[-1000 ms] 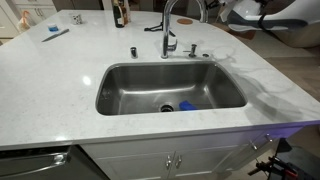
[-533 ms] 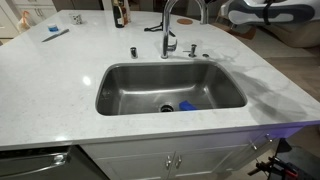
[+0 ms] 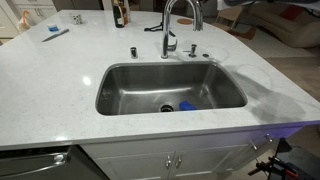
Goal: Move the faucet spout to the center
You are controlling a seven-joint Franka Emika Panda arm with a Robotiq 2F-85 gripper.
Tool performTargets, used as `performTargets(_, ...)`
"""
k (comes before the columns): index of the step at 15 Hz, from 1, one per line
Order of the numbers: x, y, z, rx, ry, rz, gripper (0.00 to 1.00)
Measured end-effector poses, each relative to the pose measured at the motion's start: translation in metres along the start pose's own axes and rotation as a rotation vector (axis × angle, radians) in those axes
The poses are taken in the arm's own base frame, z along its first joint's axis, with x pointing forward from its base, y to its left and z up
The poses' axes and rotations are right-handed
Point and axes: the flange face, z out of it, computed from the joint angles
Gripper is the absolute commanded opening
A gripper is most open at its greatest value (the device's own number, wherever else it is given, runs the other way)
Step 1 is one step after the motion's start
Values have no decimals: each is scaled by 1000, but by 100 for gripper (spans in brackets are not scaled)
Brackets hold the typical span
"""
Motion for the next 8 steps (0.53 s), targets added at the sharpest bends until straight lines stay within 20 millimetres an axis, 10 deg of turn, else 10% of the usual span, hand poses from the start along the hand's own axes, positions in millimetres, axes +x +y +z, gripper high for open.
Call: performTargets(8,-3,-23,-16,118,-240,-9,100)
